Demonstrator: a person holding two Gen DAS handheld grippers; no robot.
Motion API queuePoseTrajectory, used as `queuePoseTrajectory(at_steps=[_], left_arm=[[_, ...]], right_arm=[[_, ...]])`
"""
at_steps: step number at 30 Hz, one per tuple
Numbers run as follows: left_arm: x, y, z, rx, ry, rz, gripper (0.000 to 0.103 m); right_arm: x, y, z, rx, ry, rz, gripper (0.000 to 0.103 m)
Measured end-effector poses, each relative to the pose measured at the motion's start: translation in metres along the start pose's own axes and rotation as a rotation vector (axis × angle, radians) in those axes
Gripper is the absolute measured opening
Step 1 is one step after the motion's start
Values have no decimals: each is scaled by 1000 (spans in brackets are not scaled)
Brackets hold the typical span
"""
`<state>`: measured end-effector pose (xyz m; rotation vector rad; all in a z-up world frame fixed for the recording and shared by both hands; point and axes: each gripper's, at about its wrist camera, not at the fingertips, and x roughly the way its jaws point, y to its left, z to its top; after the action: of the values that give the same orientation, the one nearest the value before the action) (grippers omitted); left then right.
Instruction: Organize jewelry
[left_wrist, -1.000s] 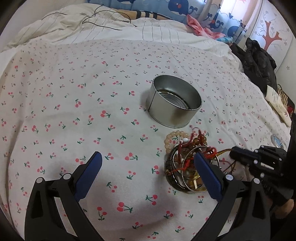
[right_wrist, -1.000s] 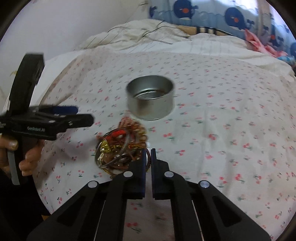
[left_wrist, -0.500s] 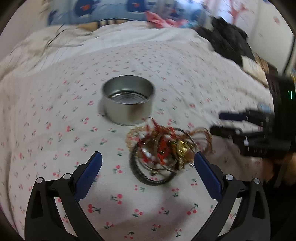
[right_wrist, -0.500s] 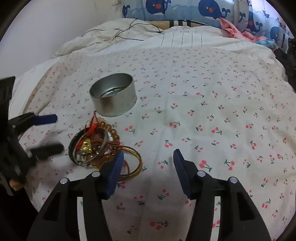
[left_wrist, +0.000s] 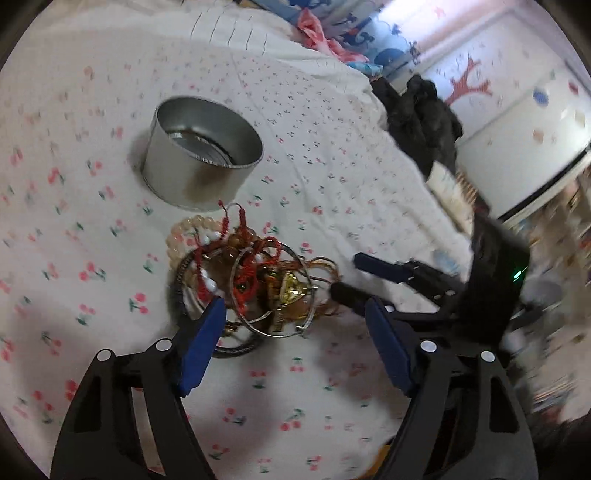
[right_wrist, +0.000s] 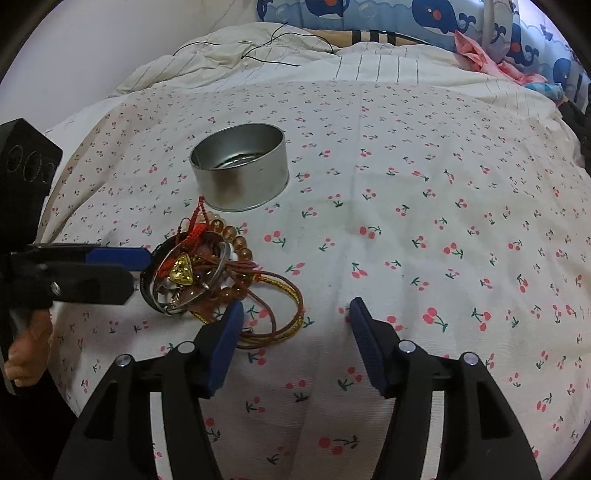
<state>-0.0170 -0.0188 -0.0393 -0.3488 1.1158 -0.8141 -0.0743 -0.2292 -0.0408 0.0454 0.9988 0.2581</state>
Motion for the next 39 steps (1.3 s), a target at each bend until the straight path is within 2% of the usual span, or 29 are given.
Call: queuePoseTrajectory(at_steps=[1,4,6,7,9,12,14,19,21,23,28,33,35,37,39], left_arm=[[2,3,-1,-22,5,-16,71],[10,12,-3,-81,23,-28,52],[16,18,-5,-100,46,4,29],[18,21,-4,-112,48,5,25],[20,27,-5,-143,59,11,10],[21,25,-5,-130,48,36,1],[14,18,-4,-93,25,51,0],[-25,26,8,-98,-44,77,0],[-34,30,11,-104,-72,122,0],[-35,37,14,-141,-67,85,1],[-46,56,17,-210,-100,117,1],[-47,57,16,-183,-118,169,1],[-42,56,16,-174,-82,169,1],[-34,58,14,-179,-54,198,9],[-25,67,14,-229,-40,217,64]], right_arm=[[0,0,0,3,0,0,60],[0,-1,0,5,-2,1,62],[0,0,0,3,-3,1,64],[0,0,0,3,-3,-1,65],[1,-1,1,5,0,-4,65],[3,-2,1,11,7,-4,65],[4,-3,1,12,12,-6,65],[6,-4,-1,12,21,-12,65],[7,-4,-1,7,21,-12,65],[7,-3,0,4,21,-15,66],[9,-1,-1,-9,25,-20,68],[8,0,-1,-3,20,-15,68],[9,0,-2,-8,22,-13,68],[11,-2,-2,4,26,-7,68],[12,-2,-1,12,24,-3,68]])
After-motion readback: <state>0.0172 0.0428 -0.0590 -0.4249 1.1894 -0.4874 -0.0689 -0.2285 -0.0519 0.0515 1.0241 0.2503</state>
